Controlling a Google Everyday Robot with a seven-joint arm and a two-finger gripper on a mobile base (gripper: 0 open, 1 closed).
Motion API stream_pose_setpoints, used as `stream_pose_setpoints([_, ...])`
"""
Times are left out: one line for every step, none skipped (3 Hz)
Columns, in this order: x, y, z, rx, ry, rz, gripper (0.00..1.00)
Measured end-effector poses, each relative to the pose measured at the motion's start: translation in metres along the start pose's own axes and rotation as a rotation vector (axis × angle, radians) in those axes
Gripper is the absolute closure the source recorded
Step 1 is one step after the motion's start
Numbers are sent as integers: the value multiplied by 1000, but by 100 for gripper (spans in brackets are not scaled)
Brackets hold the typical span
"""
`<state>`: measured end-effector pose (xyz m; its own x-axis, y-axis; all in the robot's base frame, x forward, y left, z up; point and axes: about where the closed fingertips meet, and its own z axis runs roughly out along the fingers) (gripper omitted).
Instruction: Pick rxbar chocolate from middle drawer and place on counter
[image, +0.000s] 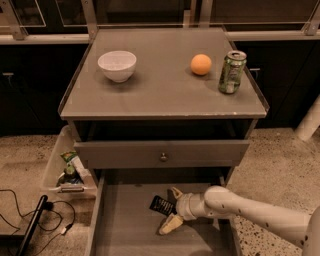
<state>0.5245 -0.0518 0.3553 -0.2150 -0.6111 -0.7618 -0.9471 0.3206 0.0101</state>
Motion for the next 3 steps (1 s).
stream_pose_setpoints([0,0,0,0,0,0,19])
stream_pose_setpoints([0,0,0,0,0,0,42])
stream_pose_setpoints([0,0,0,0,0,0,65])
